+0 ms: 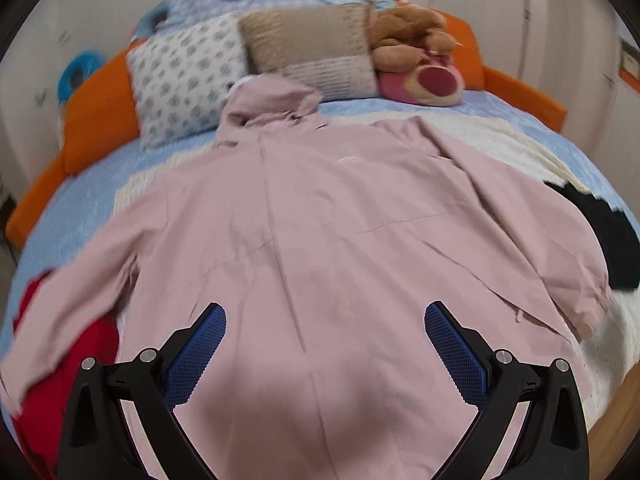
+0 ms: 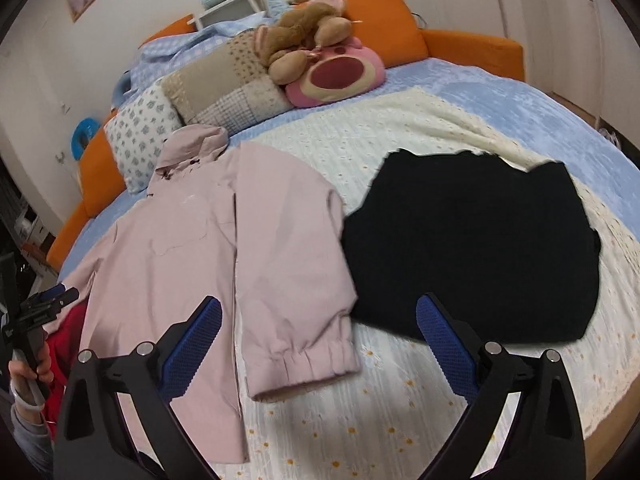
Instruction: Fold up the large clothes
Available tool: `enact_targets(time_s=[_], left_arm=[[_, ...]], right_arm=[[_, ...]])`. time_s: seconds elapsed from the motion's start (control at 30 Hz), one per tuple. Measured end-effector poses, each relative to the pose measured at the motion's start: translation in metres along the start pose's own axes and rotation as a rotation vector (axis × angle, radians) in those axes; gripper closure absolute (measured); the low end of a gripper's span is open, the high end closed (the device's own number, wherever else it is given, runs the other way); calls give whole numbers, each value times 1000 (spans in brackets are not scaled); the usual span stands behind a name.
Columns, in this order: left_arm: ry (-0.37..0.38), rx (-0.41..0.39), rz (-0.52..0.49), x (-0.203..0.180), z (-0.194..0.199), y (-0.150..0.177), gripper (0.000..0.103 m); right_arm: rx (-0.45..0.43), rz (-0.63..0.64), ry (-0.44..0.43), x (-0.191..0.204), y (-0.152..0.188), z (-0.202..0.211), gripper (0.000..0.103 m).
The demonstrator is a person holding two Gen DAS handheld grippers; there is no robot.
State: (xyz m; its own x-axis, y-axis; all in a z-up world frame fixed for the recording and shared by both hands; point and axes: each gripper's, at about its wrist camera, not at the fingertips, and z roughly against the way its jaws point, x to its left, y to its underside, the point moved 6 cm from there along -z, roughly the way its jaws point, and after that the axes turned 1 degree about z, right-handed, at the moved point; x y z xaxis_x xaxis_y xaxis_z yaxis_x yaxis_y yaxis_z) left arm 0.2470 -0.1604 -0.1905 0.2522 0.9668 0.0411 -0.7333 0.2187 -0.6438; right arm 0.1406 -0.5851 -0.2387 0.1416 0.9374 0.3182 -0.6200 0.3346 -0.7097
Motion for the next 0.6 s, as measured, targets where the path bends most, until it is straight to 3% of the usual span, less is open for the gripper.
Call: enact_targets(time_s=[0.07,0.2,0.3,0.43,0.6], left_arm=[[-23,-19,59,25,6,4,2],[-156,-49,174,98,31,19,2],[-274,-32,335,185,54,47,2],[-369,-21,543,293,84,85,2],[-499,-20,698,418,113,125,2]], right_arm=[[-31,48,-22,17,-5,-1,6],[-102,170,-53,67,-20,0,6],[-124,228,-84,100,-26,0,7],[-136,305,-100,137,-25,-3,7],[-113,362,-106,165,-18,-9,7]])
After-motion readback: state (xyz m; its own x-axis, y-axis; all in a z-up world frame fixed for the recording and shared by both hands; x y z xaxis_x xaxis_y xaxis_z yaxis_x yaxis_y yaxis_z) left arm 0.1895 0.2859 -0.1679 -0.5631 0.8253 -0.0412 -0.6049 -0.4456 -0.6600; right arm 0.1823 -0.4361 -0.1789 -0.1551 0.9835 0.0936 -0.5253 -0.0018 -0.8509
